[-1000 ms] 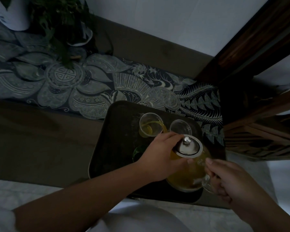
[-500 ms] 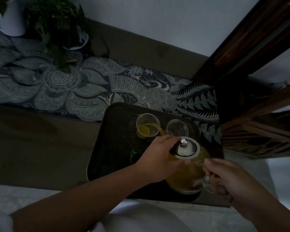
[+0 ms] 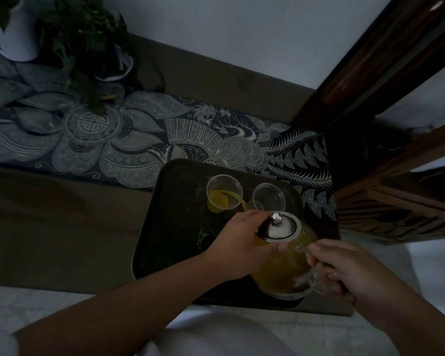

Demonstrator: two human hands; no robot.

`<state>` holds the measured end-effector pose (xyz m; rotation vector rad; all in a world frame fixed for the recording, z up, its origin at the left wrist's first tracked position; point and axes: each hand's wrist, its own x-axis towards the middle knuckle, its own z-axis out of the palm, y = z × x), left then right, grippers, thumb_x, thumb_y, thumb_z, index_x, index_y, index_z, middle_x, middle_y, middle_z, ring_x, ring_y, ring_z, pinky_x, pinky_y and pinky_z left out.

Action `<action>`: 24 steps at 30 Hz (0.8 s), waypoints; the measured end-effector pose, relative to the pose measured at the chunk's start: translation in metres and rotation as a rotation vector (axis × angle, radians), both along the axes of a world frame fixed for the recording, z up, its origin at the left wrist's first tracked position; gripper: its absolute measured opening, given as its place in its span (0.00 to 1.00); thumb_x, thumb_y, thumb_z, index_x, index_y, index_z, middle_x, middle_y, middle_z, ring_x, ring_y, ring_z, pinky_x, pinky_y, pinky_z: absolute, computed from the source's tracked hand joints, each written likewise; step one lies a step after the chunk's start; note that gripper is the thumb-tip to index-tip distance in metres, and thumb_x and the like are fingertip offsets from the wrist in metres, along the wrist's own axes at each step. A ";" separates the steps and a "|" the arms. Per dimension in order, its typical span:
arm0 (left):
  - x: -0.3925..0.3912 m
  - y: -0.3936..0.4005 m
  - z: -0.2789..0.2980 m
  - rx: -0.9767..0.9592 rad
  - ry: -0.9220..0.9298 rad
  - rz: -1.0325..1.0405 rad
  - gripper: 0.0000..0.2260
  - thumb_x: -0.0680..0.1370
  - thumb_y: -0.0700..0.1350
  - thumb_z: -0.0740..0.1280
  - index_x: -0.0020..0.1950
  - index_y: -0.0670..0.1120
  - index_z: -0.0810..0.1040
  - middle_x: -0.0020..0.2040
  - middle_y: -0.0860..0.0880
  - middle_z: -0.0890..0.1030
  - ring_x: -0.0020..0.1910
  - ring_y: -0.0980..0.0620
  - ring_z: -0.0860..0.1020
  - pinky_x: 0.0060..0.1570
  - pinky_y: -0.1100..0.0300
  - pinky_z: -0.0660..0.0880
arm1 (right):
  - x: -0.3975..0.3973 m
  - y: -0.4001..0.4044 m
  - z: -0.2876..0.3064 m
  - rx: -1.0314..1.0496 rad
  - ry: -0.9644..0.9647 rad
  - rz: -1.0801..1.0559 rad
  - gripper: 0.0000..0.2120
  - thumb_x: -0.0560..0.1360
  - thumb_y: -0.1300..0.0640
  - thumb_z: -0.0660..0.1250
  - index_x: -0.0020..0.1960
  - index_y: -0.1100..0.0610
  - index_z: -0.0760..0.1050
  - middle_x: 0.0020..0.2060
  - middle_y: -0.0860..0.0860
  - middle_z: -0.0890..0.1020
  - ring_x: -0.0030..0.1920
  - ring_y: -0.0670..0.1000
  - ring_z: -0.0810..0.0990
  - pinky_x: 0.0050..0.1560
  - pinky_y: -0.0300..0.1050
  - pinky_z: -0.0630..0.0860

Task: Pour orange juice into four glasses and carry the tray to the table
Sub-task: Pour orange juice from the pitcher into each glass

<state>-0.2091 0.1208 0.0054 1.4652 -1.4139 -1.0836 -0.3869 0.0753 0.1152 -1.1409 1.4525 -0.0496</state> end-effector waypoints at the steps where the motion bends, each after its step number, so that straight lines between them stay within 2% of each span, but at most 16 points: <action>1: 0.000 0.001 0.001 0.000 0.003 -0.004 0.22 0.74 0.55 0.72 0.67 0.55 0.74 0.59 0.58 0.76 0.59 0.59 0.71 0.58 0.65 0.67 | -0.001 0.000 0.000 -0.001 -0.002 0.003 0.15 0.79 0.57 0.59 0.36 0.59 0.74 0.20 0.49 0.63 0.20 0.46 0.61 0.21 0.32 0.54; 6: 0.000 0.002 0.002 -0.002 0.020 0.005 0.22 0.74 0.54 0.72 0.67 0.52 0.75 0.60 0.55 0.78 0.59 0.57 0.72 0.62 0.58 0.70 | -0.001 -0.003 0.000 0.020 -0.006 0.003 0.17 0.79 0.57 0.59 0.34 0.57 0.77 0.21 0.49 0.65 0.20 0.46 0.63 0.19 0.32 0.56; 14: 0.001 0.000 0.003 -0.010 0.033 0.007 0.21 0.75 0.53 0.72 0.66 0.51 0.76 0.58 0.53 0.79 0.58 0.55 0.74 0.61 0.53 0.70 | 0.001 -0.008 0.001 0.038 -0.018 0.008 0.20 0.78 0.58 0.57 0.31 0.54 0.79 0.21 0.48 0.66 0.20 0.46 0.63 0.20 0.32 0.56; 18: 0.002 -0.001 0.003 -0.015 0.024 0.001 0.21 0.75 0.54 0.72 0.66 0.51 0.76 0.58 0.55 0.79 0.58 0.57 0.73 0.62 0.55 0.70 | 0.003 -0.009 0.003 0.040 -0.008 0.021 0.20 0.78 0.58 0.57 0.32 0.54 0.79 0.22 0.49 0.67 0.20 0.46 0.64 0.20 0.33 0.56; 21: 0.002 -0.003 0.002 -0.031 0.038 0.016 0.20 0.75 0.54 0.72 0.65 0.52 0.76 0.57 0.57 0.79 0.56 0.61 0.73 0.60 0.60 0.70 | 0.006 -0.010 0.006 0.047 0.000 0.011 0.17 0.79 0.59 0.56 0.36 0.58 0.78 0.22 0.49 0.67 0.20 0.46 0.63 0.21 0.32 0.55; 24: 0.002 -0.004 0.001 -0.018 0.041 0.017 0.20 0.75 0.55 0.71 0.65 0.53 0.76 0.56 0.58 0.78 0.56 0.60 0.74 0.60 0.58 0.71 | 0.010 -0.012 0.011 0.049 0.029 0.017 0.14 0.80 0.60 0.56 0.39 0.62 0.75 0.21 0.49 0.66 0.19 0.46 0.63 0.21 0.31 0.55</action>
